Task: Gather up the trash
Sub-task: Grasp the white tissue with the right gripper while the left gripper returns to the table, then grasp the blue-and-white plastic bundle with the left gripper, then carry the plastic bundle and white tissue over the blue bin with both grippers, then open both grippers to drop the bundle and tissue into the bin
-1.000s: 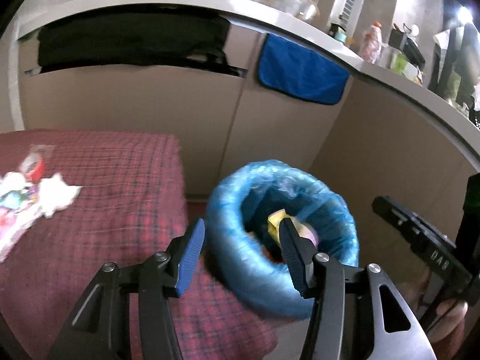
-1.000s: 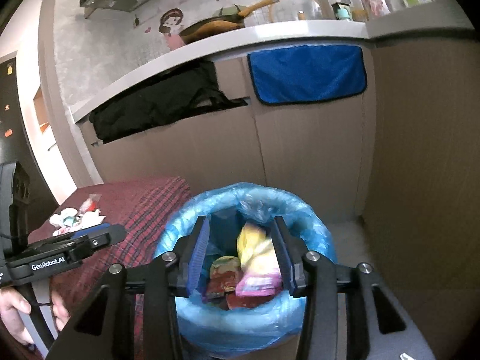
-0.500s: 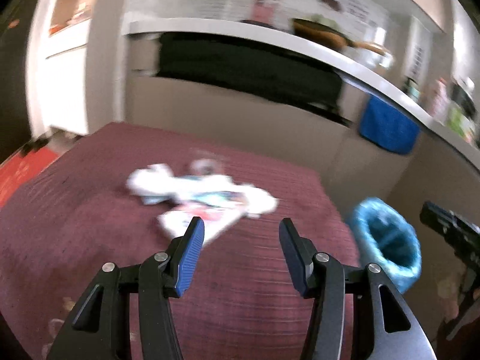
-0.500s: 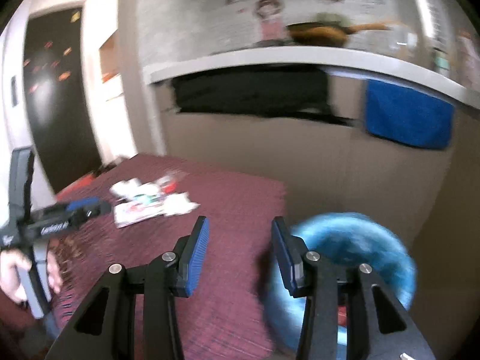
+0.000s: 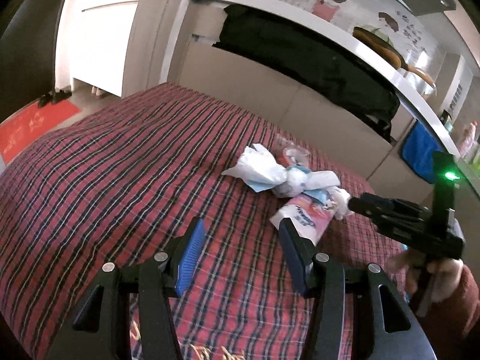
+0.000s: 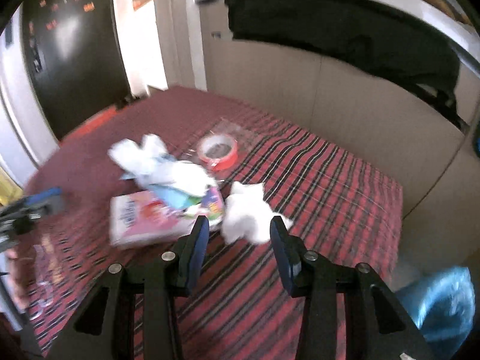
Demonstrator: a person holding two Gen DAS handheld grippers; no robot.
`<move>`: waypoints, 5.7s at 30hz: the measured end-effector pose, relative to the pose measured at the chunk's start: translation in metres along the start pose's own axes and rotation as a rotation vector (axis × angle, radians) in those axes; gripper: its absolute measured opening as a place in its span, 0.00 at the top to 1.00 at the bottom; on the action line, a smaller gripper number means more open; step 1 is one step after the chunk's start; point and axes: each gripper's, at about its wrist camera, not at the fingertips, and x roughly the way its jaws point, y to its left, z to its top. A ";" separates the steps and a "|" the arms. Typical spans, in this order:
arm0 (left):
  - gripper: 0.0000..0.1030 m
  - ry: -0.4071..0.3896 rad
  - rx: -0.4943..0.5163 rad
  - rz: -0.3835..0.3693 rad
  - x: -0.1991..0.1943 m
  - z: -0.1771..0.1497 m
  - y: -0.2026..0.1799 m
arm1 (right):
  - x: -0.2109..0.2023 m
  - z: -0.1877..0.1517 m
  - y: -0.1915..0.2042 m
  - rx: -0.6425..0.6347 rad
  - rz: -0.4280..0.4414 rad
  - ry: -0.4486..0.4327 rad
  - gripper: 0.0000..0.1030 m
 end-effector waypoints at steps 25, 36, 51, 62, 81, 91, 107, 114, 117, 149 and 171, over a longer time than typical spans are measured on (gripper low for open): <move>0.49 0.185 0.214 -0.124 0.128 0.077 -0.068 | -0.027 -0.047 -0.055 0.230 0.121 -0.024 0.87; 0.49 0.277 0.260 -0.154 0.065 0.013 -0.057 | -0.042 -0.071 -0.058 0.232 0.154 -0.046 0.85; 0.58 0.141 0.321 0.005 0.019 -0.031 -0.068 | -0.076 -0.086 -0.034 0.195 0.121 -0.098 0.85; 0.60 0.019 0.232 0.002 -0.039 -0.045 -0.076 | -0.113 -0.099 -0.020 0.148 0.133 -0.120 0.80; 0.60 0.054 0.085 -0.057 -0.040 -0.076 -0.045 | -0.031 -0.065 0.011 -0.163 -0.130 0.032 0.68; 0.60 0.045 0.078 -0.070 -0.041 -0.077 -0.049 | -0.083 -0.075 -0.005 0.020 0.013 -0.054 0.84; 0.60 -0.075 0.281 -0.171 -0.091 -0.060 -0.187 | -0.224 -0.132 -0.055 0.136 -0.072 -0.287 0.84; 0.60 -0.071 0.379 -0.263 -0.087 -0.067 -0.269 | -0.278 -0.167 -0.104 0.228 -0.173 -0.361 0.83; 0.60 -0.067 0.413 -0.286 -0.082 -0.073 -0.301 | -0.295 -0.181 -0.124 0.266 -0.217 -0.386 0.83; 0.60 0.015 0.474 -0.254 0.047 -0.095 -0.386 | -0.246 -0.229 -0.227 0.488 -0.302 -0.335 0.81; 0.59 0.030 0.492 -0.246 0.087 -0.098 -0.409 | -0.209 -0.229 -0.250 0.527 -0.277 -0.279 0.81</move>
